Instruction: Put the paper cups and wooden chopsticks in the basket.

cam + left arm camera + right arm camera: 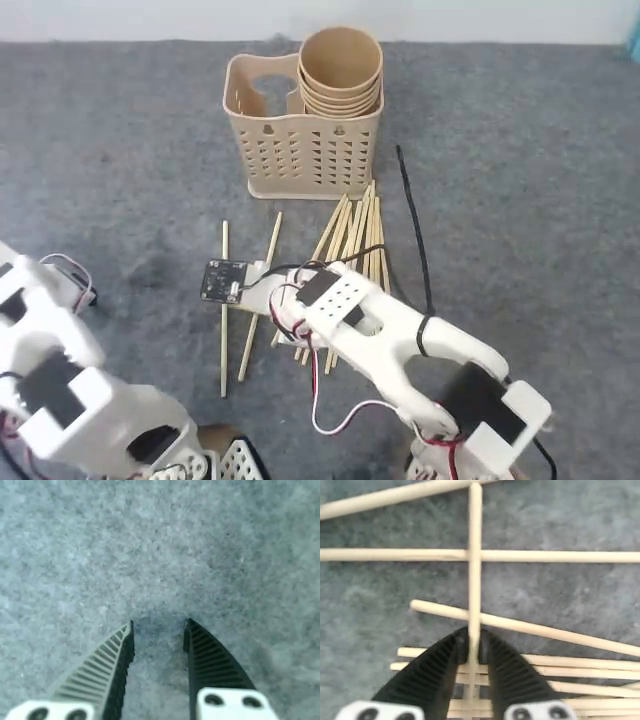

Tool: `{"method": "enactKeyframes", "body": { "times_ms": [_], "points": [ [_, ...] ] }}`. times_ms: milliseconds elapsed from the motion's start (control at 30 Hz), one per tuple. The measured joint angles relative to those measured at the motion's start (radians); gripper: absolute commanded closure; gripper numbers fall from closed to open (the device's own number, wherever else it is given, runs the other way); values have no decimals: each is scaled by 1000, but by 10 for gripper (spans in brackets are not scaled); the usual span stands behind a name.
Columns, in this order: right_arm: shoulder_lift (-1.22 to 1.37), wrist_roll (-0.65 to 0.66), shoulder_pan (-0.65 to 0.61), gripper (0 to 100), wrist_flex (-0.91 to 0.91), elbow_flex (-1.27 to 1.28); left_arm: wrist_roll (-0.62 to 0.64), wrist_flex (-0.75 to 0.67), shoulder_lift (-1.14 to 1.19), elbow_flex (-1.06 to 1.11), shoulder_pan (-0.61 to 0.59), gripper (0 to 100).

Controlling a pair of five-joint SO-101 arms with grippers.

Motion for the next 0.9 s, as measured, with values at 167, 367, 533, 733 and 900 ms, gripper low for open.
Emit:
{"method": "enactKeyframes", "body": {
  "times_ms": [167, 367, 533, 733, 900],
  "points": [
    [-15, 0, 5, 992, 38, 0, 0, 0, 0, 0, 0, 848],
    [-272, -51, 5, 992, 190, 0, 0, 0, 0, 0, 0, 848],
    [-545, -61, 5, 992, 176, -38, -3, 0, 0, 0, 17, 848],
    [-694, -68, 40, 992, 2, -52, -28, 0, 0, 0, 18, 849],
    [-697, -71, 121, 992, -299, -52, -60, -6, -12, 18, 26, 849]
  ]
}}
